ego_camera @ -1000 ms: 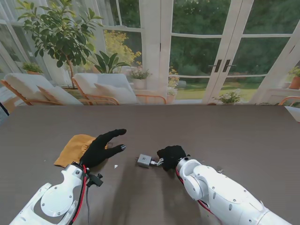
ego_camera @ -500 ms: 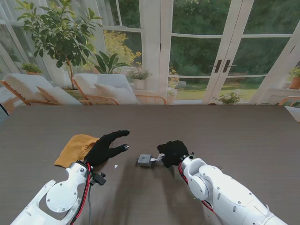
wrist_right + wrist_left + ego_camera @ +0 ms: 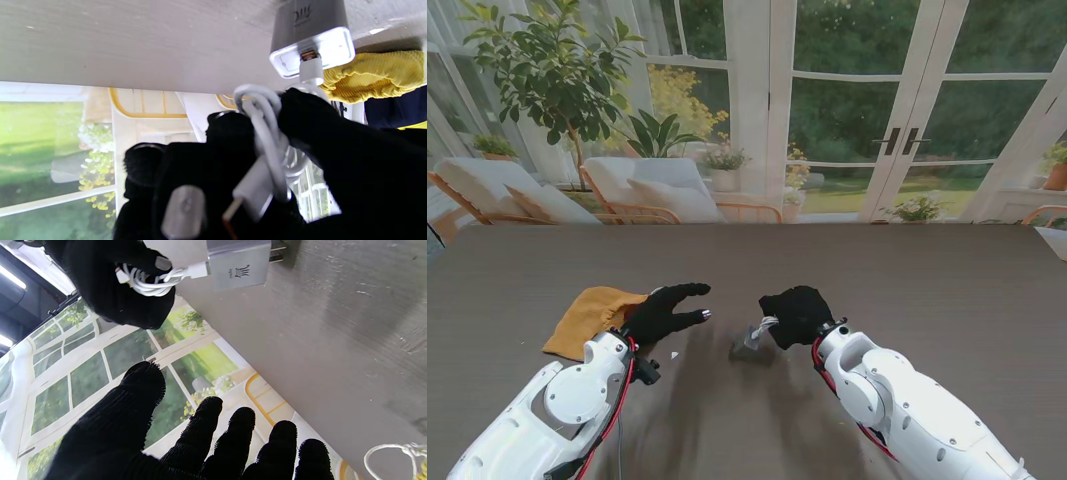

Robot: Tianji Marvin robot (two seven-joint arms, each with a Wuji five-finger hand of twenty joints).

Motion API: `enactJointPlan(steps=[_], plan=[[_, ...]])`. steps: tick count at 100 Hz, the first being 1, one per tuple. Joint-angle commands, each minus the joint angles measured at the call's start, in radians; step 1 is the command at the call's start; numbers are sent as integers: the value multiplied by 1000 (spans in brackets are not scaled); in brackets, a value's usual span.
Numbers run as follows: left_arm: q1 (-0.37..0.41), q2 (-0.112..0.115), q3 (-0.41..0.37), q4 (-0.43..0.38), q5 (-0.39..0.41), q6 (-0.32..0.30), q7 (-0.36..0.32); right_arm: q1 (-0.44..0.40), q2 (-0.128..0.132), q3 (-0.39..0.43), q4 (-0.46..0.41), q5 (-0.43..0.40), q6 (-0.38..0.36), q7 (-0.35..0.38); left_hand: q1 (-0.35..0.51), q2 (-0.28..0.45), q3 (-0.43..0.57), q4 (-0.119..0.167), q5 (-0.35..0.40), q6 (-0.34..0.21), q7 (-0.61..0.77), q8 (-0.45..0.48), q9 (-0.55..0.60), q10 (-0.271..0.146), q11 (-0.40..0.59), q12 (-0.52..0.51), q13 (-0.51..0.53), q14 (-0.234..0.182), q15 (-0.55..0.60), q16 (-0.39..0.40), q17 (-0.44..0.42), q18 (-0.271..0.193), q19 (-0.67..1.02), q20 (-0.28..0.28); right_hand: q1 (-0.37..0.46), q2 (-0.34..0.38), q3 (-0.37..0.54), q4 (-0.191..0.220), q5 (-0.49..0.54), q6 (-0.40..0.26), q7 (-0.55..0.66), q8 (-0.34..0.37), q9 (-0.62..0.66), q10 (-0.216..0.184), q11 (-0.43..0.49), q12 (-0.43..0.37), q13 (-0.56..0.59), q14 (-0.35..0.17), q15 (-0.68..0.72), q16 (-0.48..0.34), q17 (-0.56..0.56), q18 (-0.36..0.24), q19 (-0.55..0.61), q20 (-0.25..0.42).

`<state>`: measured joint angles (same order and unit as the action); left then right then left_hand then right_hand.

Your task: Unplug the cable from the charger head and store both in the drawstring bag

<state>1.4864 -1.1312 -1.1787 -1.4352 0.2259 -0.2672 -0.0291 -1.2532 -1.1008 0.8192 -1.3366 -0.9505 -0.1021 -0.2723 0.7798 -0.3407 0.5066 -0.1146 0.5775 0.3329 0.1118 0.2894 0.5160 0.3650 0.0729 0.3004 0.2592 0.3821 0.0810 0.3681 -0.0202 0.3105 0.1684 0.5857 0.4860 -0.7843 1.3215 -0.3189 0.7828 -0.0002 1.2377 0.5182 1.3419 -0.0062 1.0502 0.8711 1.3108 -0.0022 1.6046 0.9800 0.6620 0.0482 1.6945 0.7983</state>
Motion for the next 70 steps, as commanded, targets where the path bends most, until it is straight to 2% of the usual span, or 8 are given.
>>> enactJointPlan(steps=[1, 50, 61, 70], plan=[[-20, -1, 9, 12, -5, 3, -31, -9, -1, 1, -21, -9, -8, 7, -7, -12, 20, 36, -14, 8, -23, -9, -11, -12, -9, 2, -26, -22, -11, -5, -15, -55, -15, 9, 89, -7, 179, 37, 67, -70, 121, 62, 108, 42, 69, 2, 13, -240, 43, 15, 503, -61, 107, 53], [-147, 1, 133, 136, -46, -43, -107, -74, -4, 71, -132, 10, -3, 27, -57, -77, 67, 23, -78, 14, -48, -30, -51, -46, -18, -4, -45, -50, -16, -7, -28, -74, -19, 9, 89, -28, 195, 37, 82, -65, 113, 67, 108, 58, 80, -4, 13, -236, 54, 26, 506, -63, 125, 59], [-170, 0, 155, 156, -61, -56, -121, -81, -5, 81, -150, 15, 5, 34, -71, -84, 68, 20, -115, -8, -66, -42, -66, -63, -23, -8, -56, -57, -20, -9, -33, -78, -21, 8, 90, -27, 196, 37, 82, -65, 112, 68, 108, 57, 81, -5, 13, -235, 55, 26, 506, -62, 125, 60], [-183, 0, 170, 165, -68, -65, -131, -82, -5, 84, -160, 15, 12, 40, -81, -85, 66, 18, -117, -17, -68, -49, -69, -69, -24, -12, -57, -57, -21, -12, -37, -80, -23, 7, 90, -25, 194, 37, 82, -65, 112, 68, 108, 58, 80, -7, 13, -235, 55, 26, 506, -61, 126, 60]])
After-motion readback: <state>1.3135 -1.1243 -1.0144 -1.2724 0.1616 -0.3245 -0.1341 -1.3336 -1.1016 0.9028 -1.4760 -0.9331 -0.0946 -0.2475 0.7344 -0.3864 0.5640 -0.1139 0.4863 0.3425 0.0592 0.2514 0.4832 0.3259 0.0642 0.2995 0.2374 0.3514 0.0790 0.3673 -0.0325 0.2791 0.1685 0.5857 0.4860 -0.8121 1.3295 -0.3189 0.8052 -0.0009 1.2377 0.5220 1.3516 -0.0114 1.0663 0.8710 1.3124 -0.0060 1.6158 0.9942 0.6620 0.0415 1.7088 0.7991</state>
